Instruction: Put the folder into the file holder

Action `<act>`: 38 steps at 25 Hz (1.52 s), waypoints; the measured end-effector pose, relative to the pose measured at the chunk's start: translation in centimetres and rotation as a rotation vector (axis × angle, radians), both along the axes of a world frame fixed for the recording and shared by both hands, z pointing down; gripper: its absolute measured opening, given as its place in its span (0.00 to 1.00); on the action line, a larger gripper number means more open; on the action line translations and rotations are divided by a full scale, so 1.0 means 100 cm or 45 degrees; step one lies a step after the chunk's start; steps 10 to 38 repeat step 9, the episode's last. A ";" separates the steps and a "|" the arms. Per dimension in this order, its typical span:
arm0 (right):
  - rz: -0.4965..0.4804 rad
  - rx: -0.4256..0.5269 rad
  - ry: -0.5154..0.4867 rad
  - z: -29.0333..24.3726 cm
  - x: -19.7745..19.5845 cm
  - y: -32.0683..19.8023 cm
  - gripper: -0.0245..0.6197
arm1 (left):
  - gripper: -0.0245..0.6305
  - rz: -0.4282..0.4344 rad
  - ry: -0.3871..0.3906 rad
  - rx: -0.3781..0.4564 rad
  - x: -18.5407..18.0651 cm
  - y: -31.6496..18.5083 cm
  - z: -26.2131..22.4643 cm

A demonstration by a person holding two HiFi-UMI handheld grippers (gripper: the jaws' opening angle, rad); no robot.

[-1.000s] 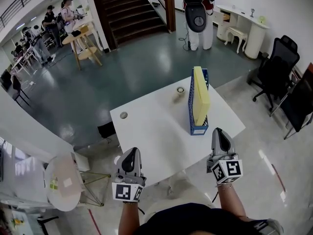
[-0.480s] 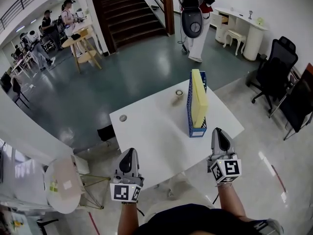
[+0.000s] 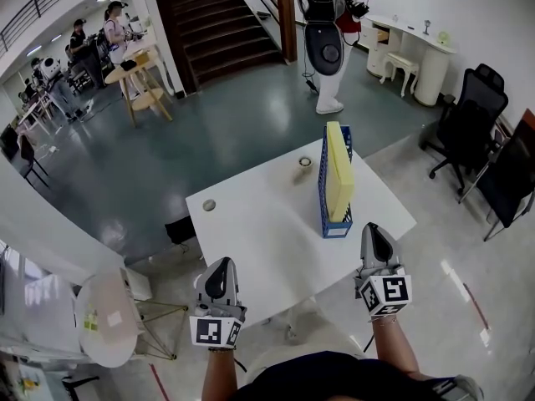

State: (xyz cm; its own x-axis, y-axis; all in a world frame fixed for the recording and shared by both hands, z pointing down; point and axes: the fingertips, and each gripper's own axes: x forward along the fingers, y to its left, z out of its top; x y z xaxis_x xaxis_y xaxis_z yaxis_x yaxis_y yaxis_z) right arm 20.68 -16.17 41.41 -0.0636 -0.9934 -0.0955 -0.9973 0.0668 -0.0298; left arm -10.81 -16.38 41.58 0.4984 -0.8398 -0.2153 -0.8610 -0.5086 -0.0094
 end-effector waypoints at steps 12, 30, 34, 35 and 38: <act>-0.001 -0.002 -0.003 0.000 0.000 0.000 0.03 | 0.03 -0.012 0.029 0.017 -0.006 0.000 -0.009; -0.001 -0.002 -0.003 0.000 0.000 0.000 0.03 | 0.03 -0.012 0.029 0.017 -0.006 0.000 -0.009; -0.001 -0.002 -0.003 0.000 0.000 0.000 0.03 | 0.03 -0.012 0.029 0.017 -0.006 0.000 -0.009; -0.001 -0.002 -0.003 0.000 0.000 0.000 0.03 | 0.03 -0.012 0.029 0.017 -0.006 0.000 -0.009; -0.001 -0.002 -0.003 0.000 0.000 0.000 0.03 | 0.03 -0.012 0.029 0.017 -0.006 0.000 -0.009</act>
